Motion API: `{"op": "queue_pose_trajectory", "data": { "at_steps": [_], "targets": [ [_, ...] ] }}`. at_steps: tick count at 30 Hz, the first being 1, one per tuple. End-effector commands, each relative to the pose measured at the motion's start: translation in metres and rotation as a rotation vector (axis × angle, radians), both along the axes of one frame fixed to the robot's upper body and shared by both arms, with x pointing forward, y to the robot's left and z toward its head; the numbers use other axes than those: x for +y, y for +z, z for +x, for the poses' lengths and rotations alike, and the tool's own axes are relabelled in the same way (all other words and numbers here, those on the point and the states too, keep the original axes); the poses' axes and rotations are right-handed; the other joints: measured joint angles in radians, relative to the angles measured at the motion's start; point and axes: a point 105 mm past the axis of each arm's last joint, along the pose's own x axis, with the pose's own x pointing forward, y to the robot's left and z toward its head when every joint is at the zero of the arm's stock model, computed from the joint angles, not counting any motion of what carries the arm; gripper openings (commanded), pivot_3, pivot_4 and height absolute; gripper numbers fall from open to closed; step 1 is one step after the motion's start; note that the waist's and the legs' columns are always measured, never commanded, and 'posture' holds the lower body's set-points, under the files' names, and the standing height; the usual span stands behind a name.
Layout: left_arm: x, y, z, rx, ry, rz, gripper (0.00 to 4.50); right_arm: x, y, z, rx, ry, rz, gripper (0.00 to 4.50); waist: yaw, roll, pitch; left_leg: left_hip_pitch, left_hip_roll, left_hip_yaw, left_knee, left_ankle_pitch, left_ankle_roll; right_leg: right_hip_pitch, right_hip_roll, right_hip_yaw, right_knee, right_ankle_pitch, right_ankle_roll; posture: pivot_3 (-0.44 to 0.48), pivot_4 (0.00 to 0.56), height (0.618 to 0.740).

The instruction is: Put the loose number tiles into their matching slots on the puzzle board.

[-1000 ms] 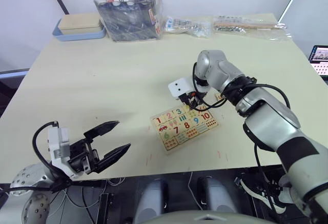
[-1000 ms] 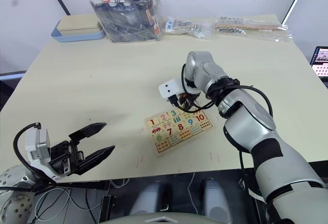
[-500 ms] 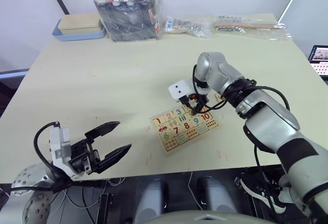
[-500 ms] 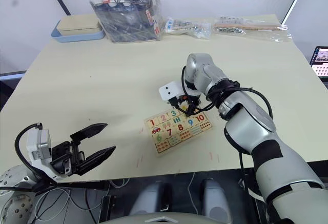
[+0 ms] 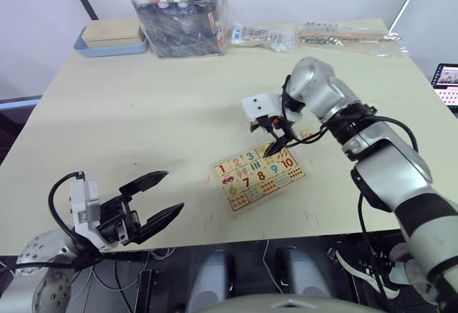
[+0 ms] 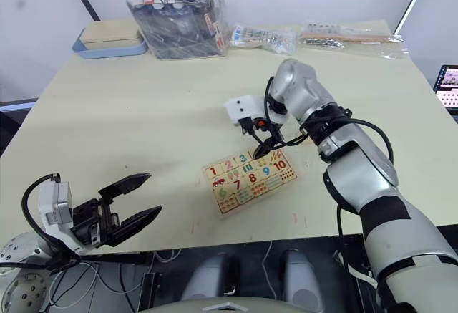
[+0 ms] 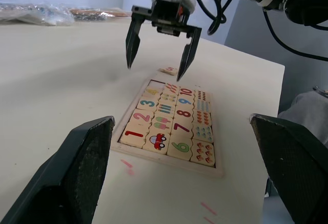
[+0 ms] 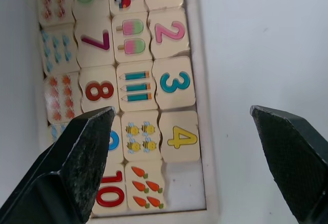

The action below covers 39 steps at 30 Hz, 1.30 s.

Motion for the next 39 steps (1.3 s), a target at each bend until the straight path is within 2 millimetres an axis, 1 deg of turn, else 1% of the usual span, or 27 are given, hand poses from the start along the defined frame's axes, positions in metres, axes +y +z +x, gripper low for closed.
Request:
{"op": "queue_pose_trajectory", "data": {
  "at_steps": [1,3,6,11,12,13,14,25,32,39],
  "targets": [
    [-0.002,0.009,-0.002,-0.055,-0.004,0.011,4.5,0.0,0.013,-0.001,0.024,-0.02,0.163,4.43,0.0,0.0,0.0,0.0,0.0,0.0,0.0,0.0,0.0,0.0,0.0,0.0,0.0,0.0,0.0,0.0,0.15,0.74],
    [-0.002,0.009,-0.001,-0.055,-0.005,0.011,4.5,-0.005,0.007,0.001,0.036,-0.057,0.225,4.43,0.001,0.0,0.0,0.0,0.0,0.0,0.0,0.0,0.0,0.0,0.0,0.0,0.0,0.0,0.0,0.0,0.15,0.74],
    [-0.001,0.01,0.0,-0.055,-0.01,0.012,4.5,-0.011,-0.003,0.005,0.042,-0.101,0.247,3.68,0.001,0.0,0.0,0.0,0.0,0.0,0.0,0.0,0.0,0.0,0.0,0.0,0.0,0.0,0.0,0.0,0.15,0.74],
    [-0.001,0.011,0.002,-0.055,-0.023,0.015,4.5,-0.016,-0.01,0.013,0.029,-0.165,0.281,1.17,0.0,0.0,0.0,0.0,0.0,0.0,0.0,0.0,0.0,0.0,0.0,0.0,0.0,0.0,0.0,0.0,0.15,0.74],
    [-0.001,0.011,0.003,-0.055,-0.025,0.016,4.5,-0.016,-0.011,0.014,0.028,-0.169,0.282,0.88,0.0,0.0,0.0,0.0,0.0,0.001,0.0,0.0,0.0,0.0,0.0,0.0,0.0,0.0,0.0,0.0,0.15,0.74],
    [-0.001,0.012,0.003,-0.055,-0.026,0.017,4.5,-0.017,-0.013,0.014,0.029,-0.173,0.281,0.38,0.0,0.0,0.0,0.0,0.0,0.0,0.0,0.0,0.0,0.0,0.0,0.0,0.0,0.0,0.0,0.0,0.15,0.74],
    [-0.001,0.012,0.004,-0.056,-0.027,0.018,4.5,-0.018,-0.014,0.015,0.029,-0.178,0.281,0.05,0.0,0.0,0.0,0.0,0.0,0.001,0.0,0.0,0.0,0.0,0.0,0.0,0.0,0.002,0.003,0.0,0.15,0.74],
    [-0.001,0.012,0.003,-0.058,-0.021,0.021,4.5,-0.02,-0.026,0.027,-0.033,-0.224,0.234,0.05,-0.001,0.0,0.0,0.0,0.0,0.001,0.0,0.0,0.0,0.0,0.0,0.0,0.0,0.002,0.003,0.0,0.15,0.74],
    [-0.001,0.011,0.001,-0.057,-0.017,0.022,4.5,-0.019,-0.029,0.029,-0.045,-0.23,0.223,0.05,-0.001,0.0,0.0,0.0,0.0,0.001,0.0,0.0,0.0,0.0,0.0,0.0,0.0,0.002,0.003,0.0,0.15,0.74],
    [0.0,0.01,0.001,-0.055,-0.016,0.024,4.5,-0.02,-0.033,0.028,-0.037,-0.221,0.202,0.05,-0.001,0.0,0.0,0.0,0.0,0.001,0.0,0.0,0.0,0.0,0.0,0.0,0.0,0.002,0.003,0.0,0.15,0.74]
  ]
}}
